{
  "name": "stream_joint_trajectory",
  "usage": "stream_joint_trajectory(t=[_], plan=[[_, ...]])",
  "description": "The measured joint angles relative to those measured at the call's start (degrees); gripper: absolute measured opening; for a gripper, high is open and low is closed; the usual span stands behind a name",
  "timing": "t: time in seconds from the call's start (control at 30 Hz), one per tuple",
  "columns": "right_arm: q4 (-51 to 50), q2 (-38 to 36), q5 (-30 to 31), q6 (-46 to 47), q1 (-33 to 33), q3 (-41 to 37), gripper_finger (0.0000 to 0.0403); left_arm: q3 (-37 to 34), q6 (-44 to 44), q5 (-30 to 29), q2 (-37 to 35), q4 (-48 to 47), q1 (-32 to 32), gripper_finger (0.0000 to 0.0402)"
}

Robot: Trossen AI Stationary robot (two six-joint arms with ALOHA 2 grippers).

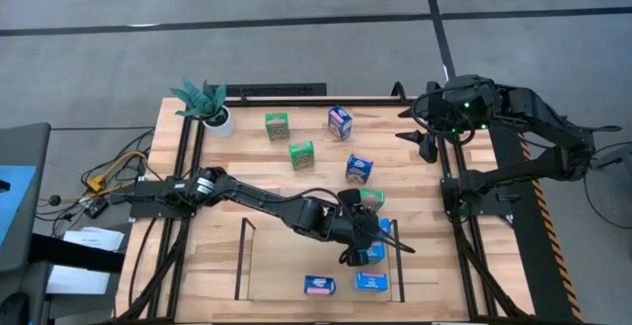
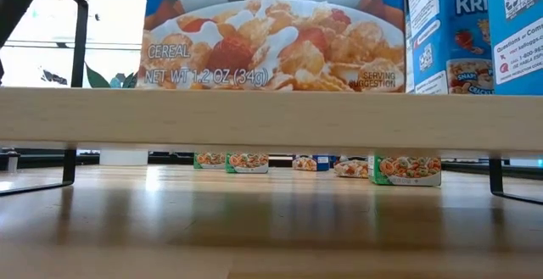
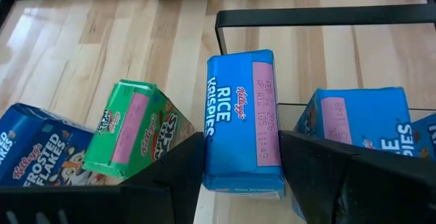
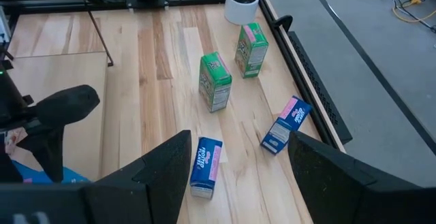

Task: Stack cereal on shelf
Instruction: Put the light blue cereal box on the shelf aligned with the other light blue cereal box, then put the bottom blue cereal box on the shelf aligned with the other blue cereal box

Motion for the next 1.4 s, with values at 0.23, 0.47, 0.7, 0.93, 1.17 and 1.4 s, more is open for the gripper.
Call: stream_joint_trajectory(t=[0.23,0.47,0.7,0.93,1.17,1.4], plan=[[0.0,0.0,0.0,0.37,-0.01,0.0,0.027,0.02,-0.52,-0.07,-0.04,-3.2,-0.02,0.019],[0.0,0.0,0.0,0.46,-0.02,0.0,0.027,0.02,-0.52,0.06,-0.04,-3.72,-0.02,0.0248],[0.02,0.0,0.0,0.48,-0.02,0.0,0.027,1.28,-2.05,1.13,-0.04,-6.74,0.0,0.028],[0.02,0.0,0.0,0.46,0.0,0.0,0.027,3.56,-2.07,1.53,-0.07,-9.93,0.0,0.0281],[0.02,-0.01,0.01,0.48,0.01,0.0,0.027,3.54,-4.05,1.51,-1.15,-14.02,-0.04,0.0281],[0.02,-0.02,0.01,0.2,-0.02,0.0,0.027,3.56,-5.5,-0.15,-4.29,-19.02,-0.04,0.0281]])
